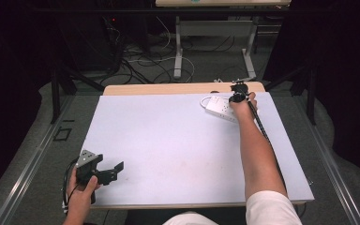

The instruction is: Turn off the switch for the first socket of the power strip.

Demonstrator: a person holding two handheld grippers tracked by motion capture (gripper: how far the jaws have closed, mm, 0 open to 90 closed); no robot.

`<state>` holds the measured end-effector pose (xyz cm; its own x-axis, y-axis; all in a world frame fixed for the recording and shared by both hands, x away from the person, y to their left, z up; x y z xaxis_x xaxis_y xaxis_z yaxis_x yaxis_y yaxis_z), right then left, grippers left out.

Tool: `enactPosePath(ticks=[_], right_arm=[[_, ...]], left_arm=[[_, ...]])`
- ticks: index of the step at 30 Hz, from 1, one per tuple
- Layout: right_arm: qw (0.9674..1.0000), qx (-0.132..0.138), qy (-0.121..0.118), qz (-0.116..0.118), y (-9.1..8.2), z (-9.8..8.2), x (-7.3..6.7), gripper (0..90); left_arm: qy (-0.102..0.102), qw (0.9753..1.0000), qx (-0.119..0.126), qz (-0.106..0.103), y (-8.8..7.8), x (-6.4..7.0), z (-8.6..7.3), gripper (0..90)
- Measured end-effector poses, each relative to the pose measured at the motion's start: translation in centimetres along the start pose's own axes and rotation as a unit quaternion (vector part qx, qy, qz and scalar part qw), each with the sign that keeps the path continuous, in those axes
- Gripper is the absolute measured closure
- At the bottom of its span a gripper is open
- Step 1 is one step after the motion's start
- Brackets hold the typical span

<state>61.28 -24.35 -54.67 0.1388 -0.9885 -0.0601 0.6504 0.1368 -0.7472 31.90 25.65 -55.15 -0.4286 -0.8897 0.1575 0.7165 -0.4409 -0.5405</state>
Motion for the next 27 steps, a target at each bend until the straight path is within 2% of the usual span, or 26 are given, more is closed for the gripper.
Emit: enactPosePath(ticks=[12,20,21,25,27], right_arm=[[0.9999,-0.001,-0.014,0.005,-0.5,0.2,-0.1,80.4],[0.9999,-0.003,-0.016,0.005,-0.8,0.2,-0.1,77.5],[0.9997,-0.002,-0.023,0.006,-0.8,0.2,0.0,75.2],[0.9996,-0.007,-0.027,0.010,-0.9,0.1,0.0,71.5],[0.9997,-0.009,-0.021,0.011,-1.0,0.1,-0.1,70.3]], left_arm=[[-0.001,1.0000,0.000,0.000,0.0,0.0,0.0,6.0],[0.002,1.0000,0.000,0.000,0.0,0.0,0.0,6.1],[0.001,1.0000,-0.001,0.000,0.0,0.0,0.0,6.0],[0.002,1.0000,-0.003,0.001,0.0,0.0,0.0,6.0],[0.003,1.0000,-0.003,0.000,0.0,0.0,0.0,6.1]])
Point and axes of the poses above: each handheld gripper's, and its own axes: y roughly forward along the jaws, z roughly out of its top, x roughly to its right, the point moved 3 cm from there along y, roughly forward along the jaws, and after that the axes turned 1 degree about x, right-handed, at the moved point
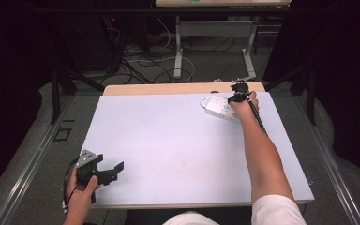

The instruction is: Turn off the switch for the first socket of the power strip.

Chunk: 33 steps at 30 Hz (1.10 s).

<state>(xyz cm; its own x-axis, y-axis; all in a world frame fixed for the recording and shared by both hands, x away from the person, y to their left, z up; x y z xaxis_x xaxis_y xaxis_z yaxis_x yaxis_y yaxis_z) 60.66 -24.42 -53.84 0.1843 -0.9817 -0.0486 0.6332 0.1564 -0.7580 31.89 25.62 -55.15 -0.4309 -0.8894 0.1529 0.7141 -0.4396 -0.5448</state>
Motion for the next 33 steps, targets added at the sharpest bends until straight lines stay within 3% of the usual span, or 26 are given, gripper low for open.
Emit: enactPosePath(ticks=[7,25,33], right_arm=[[1.0000,-0.001,-0.009,0.002,-0.3,-0.1,0.2,66.4],[0.9999,0.005,-0.009,0.012,-1.6,-0.4,0.7,45.3],[0.9995,0.003,-0.026,0.018,-2.0,-0.6,0.8,40.0]], left_arm=[[0.003,1.0000,0.002,0.001,0.0,0.0,0.0,6.1],[0.009,1.0000,0.004,0.002,0.1,0.1,0.0,6.1],[0.009,0.9999,0.009,0.005,0.1,0.1,0.0,6.1]])
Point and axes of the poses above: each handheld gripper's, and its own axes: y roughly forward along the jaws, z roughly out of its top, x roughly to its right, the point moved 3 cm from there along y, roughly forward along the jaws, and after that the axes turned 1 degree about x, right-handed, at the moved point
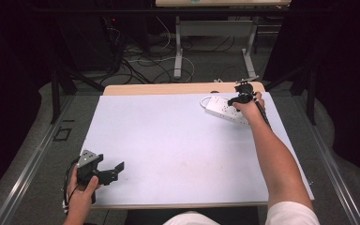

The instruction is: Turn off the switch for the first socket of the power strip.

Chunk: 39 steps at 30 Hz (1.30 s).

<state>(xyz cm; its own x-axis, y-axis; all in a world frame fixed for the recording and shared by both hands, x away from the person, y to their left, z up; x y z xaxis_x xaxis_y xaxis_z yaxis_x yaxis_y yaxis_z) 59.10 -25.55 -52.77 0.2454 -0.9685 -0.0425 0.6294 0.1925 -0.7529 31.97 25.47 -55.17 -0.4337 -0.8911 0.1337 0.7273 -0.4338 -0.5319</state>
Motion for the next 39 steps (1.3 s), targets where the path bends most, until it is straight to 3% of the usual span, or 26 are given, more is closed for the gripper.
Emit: enactPosePath(ticks=[23,32,34,37,39], right_arm=[[0.9983,0.000,-0.052,0.024,-1.8,-0.4,-1.6,32.3],[0.9977,-0.001,-0.055,0.041,-2.9,-1.1,-2.4,30.0],[0.9979,-0.007,-0.045,0.047,-3.1,-1.3,-2.8,28.3],[0.9969,-0.003,-0.062,0.048,-3.5,-1.5,-2.9,25.9],[0.9972,0.001,-0.056,0.051,-3.8,-1.6,-3.2,23.4]], left_arm=[[0.002,1.0000,-0.005,-0.002,-0.1,0.1,0.0,6.2],[0.000,1.0000,-0.004,-0.001,-0.1,0.1,0.1,6.2],[0.000,1.0000,-0.007,-0.002,0.0,0.1,0.1,6.2],[-0.001,1.0000,-0.006,-0.001,0.0,0.1,0.1,6.2],[-0.004,1.0000,-0.002,0.001,0.1,0.1,0.1,6.2]])
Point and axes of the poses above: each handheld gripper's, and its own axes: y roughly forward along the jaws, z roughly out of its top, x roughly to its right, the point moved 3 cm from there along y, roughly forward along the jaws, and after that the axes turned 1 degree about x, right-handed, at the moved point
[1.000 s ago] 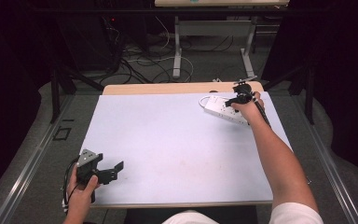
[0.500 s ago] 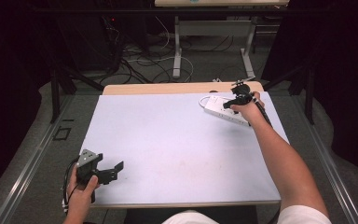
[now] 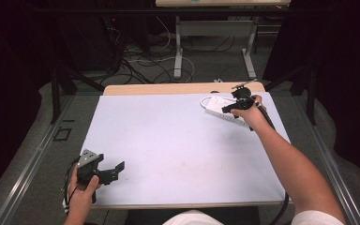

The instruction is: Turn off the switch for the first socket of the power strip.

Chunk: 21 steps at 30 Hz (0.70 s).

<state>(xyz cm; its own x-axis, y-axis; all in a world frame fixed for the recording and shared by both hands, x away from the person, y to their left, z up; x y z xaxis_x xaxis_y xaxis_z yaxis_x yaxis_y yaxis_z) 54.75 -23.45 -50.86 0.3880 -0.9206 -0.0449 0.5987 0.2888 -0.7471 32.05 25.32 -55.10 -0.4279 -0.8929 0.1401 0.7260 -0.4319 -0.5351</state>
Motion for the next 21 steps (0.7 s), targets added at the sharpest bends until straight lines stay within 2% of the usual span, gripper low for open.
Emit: enactPosePath(ticks=[5,6,8,13,16,19,21], right_arm=[[0.9999,0.008,0.004,0.005,-0.4,-0.5,-0.3,14.8],[0.9999,0.010,0.006,0.005,-0.4,-0.6,-0.4,14.6],[0.9998,0.011,0.012,0.009,-0.5,-0.9,-0.5,13.6],[0.9998,0.008,0.015,0.011,-0.4,-1.5,-0.5,0.0],[0.9997,0.010,0.016,0.013,-0.6,-1.8,-0.6,0.0],[0.9997,0.018,0.013,0.009,-0.9,-2.2,-0.7,0.0],[0.9995,0.023,0.017,0.016,-1.2,-2.5,-1.0,0.0]], left_arm=[[0.003,1.0000,-0.006,-0.003,0.2,0.0,0.1,6.3],[0.002,1.0000,0.000,-0.001,0.3,0.1,0.0,6.3],[0.003,1.0000,-0.006,-0.003,0.2,0.1,0.0,6.3],[0.000,1.0000,-0.002,0.002,0.1,-0.1,-0.1,6.3],[0.001,1.0000,-0.006,0.000,-0.1,-0.2,-0.1,6.3],[0.004,1.0000,0.000,0.004,0.0,-0.1,-0.1,6.3],[0.004,1.0000,-0.005,0.001,0.0,-0.1,-0.1,6.3]])
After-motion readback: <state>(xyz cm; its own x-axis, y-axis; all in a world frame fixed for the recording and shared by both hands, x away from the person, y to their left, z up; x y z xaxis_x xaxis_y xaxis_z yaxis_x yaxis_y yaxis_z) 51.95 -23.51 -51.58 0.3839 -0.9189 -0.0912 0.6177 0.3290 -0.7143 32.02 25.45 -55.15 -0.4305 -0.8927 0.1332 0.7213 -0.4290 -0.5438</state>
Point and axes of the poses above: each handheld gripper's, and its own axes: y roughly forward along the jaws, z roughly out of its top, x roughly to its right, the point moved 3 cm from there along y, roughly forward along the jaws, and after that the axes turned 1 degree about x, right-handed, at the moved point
